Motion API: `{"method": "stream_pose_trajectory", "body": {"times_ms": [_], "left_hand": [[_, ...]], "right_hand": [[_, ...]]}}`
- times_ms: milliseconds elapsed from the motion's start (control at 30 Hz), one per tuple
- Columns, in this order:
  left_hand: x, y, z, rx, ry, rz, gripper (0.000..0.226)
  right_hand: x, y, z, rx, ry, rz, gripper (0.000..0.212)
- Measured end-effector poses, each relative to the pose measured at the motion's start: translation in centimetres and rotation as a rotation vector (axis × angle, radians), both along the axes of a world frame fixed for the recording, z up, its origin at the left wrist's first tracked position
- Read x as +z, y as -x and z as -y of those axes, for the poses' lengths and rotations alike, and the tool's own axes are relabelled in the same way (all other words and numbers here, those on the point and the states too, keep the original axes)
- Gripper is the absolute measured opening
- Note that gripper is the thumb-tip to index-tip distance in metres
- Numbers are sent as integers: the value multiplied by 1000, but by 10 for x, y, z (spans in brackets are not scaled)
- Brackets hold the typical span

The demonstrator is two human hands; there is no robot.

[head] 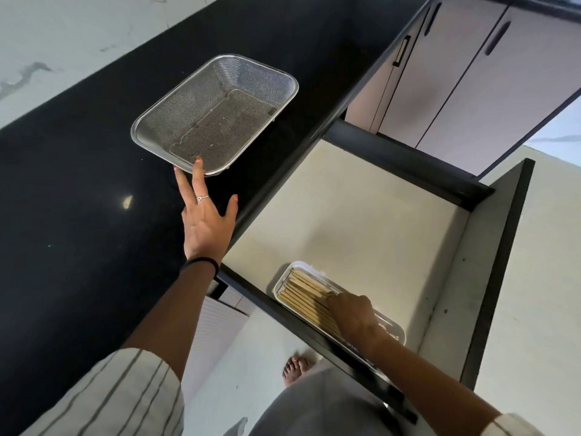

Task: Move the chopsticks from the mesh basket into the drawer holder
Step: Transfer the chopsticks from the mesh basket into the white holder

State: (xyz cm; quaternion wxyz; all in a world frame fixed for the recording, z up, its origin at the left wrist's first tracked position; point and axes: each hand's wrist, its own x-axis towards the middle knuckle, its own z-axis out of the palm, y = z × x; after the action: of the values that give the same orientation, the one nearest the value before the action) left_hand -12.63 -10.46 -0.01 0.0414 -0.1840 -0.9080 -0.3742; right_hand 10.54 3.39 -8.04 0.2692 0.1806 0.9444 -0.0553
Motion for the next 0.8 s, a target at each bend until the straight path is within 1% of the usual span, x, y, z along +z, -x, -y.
{"method": "stream_pose_trajectory", "body": {"times_ms": [133,233,367,500,567,633,700,767,800], "left_hand": [[-1,0,0,-6,-5,0,82],[-1,1,0,-10,-6,-7,81],[-1,2,0,-11,-8,-2,81],[0,2,-1,-11,-10,8,81],[0,2,0,-15,-14,10,81],[-1,3,0,-17,-16,6,80],[-1,3,1,-17,-18,8,80],[-1,4,1,-15,-18,17,80],[-1,4,1,-16,-19,17,80]], "right_hand": [[-10,-10,1,-28,-6,-60,43],[-17,-22,1,4,8,-115,59],[-22,-36,0,2,103,-184,77],[-27,-51,-8,162,244,-196,72],[-29,-58,-18,266,277,-159,68],[-31,-62,-27,378,250,-111,66],[-32,-66,-34,472,185,-96,70],[-35,-66,-38,474,138,-177,72],[-35,-66,-38,401,155,-197,68]]}}
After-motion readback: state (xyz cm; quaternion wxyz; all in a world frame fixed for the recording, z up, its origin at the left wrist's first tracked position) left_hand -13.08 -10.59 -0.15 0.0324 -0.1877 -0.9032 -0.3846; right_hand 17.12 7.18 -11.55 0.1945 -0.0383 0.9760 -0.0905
